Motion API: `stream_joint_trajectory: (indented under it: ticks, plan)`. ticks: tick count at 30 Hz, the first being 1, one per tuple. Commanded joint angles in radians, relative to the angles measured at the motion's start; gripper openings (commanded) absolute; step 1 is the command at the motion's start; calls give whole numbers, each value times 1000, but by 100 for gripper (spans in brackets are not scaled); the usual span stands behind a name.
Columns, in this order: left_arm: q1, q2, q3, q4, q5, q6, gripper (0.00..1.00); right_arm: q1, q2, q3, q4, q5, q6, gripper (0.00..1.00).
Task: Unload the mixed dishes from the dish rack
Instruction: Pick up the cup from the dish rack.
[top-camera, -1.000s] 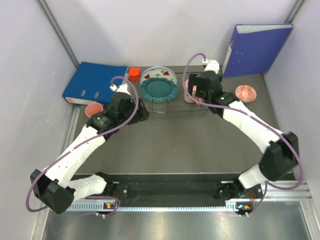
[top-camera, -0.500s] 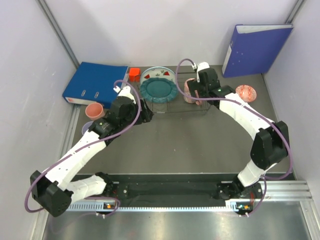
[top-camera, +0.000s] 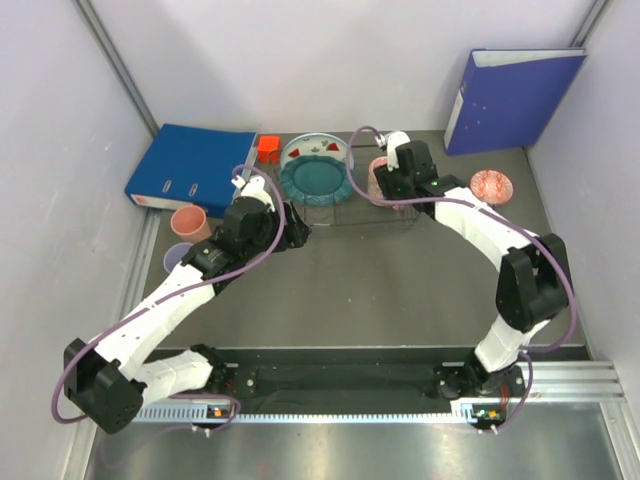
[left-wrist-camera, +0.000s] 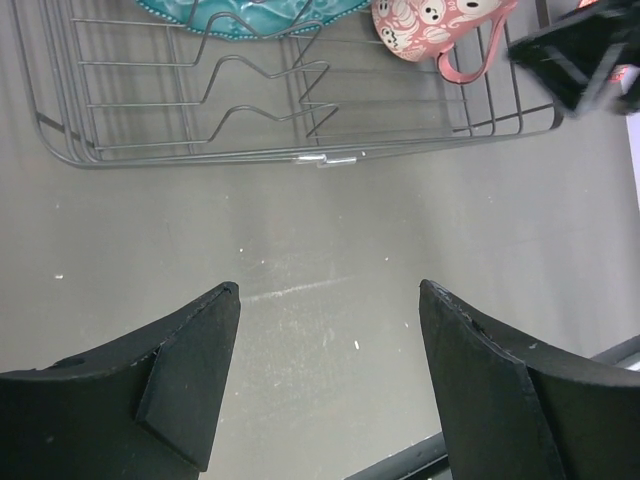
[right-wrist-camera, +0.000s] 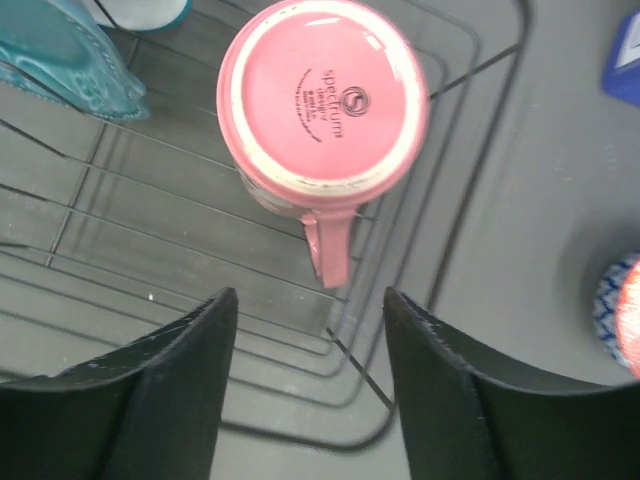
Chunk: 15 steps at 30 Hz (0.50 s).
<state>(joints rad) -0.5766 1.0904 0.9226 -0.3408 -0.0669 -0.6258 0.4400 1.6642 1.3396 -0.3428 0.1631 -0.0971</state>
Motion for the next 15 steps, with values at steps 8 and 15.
stream_joint_trajectory:
  ticks: [8, 15]
  plan:
    - [-2, -23, -34, 97, 33, 0, 77, -23, 135, 18, 56, -23, 7, 60]
    - [-3, -18, -51, 115, 36, 3, 78, -46, 184, 53, 59, -17, 8, 59]
